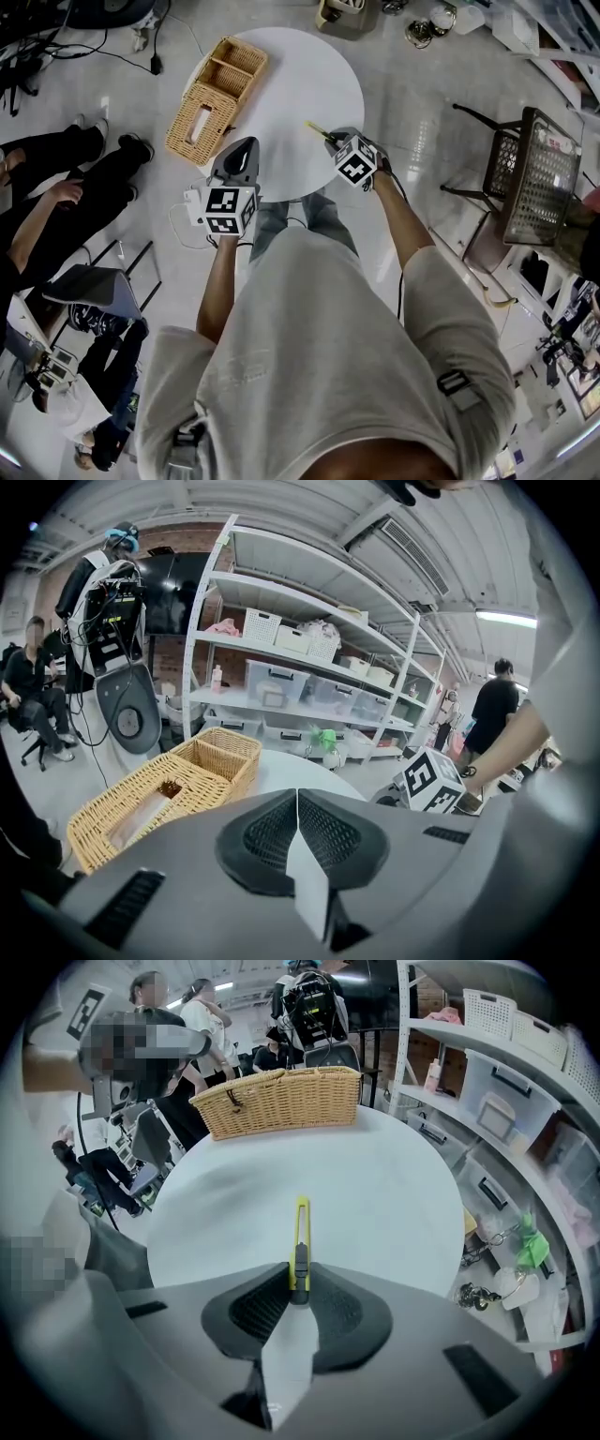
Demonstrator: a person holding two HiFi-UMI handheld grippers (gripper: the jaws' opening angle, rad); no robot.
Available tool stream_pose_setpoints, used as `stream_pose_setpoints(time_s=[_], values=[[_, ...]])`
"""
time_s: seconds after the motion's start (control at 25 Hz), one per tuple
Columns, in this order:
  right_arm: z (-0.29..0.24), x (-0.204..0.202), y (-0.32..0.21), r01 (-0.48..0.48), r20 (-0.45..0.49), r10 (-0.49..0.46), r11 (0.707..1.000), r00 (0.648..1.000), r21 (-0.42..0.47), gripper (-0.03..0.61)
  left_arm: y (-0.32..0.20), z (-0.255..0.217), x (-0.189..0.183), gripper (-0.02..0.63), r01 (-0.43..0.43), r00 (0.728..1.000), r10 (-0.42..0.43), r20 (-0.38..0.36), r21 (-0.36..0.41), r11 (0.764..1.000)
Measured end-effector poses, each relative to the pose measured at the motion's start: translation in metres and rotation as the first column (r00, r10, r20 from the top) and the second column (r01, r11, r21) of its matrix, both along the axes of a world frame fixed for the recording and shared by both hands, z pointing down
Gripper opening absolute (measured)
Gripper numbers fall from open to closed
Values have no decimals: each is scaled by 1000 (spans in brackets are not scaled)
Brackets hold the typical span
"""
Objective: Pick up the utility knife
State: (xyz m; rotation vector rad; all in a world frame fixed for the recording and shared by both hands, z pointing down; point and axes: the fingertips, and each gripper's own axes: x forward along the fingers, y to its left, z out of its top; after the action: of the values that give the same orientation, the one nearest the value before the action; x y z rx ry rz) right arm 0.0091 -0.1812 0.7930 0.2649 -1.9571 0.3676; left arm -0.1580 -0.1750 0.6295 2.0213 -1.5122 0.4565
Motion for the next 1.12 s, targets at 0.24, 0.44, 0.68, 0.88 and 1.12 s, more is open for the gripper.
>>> stream_pose_setpoints(time_s=[0.24,0.44,0.68,0.88,1.12], values=[[-6,0,0,-29,24,29,999,999,22,81,0,0,2,21,-8,1000,8,4,-1,1000],[-25,3,-14,-182,101,177,983,979,36,81,-7,-2,8,21,-25,1000,25,3,3,1000],[-51,19,-35,-429,234,410,902,881,35,81,-15,-3,17,21,-39,999,39,-1,12,999],[-76,28,-37,-539,303,503,841,809,41,81,-16,-10,20,21,-58,998,58,6,29,998],[-112,40,-43,-634,393,565,771,725,60,81,-23,-23,19,21,-63,998,62,14,57,996]])
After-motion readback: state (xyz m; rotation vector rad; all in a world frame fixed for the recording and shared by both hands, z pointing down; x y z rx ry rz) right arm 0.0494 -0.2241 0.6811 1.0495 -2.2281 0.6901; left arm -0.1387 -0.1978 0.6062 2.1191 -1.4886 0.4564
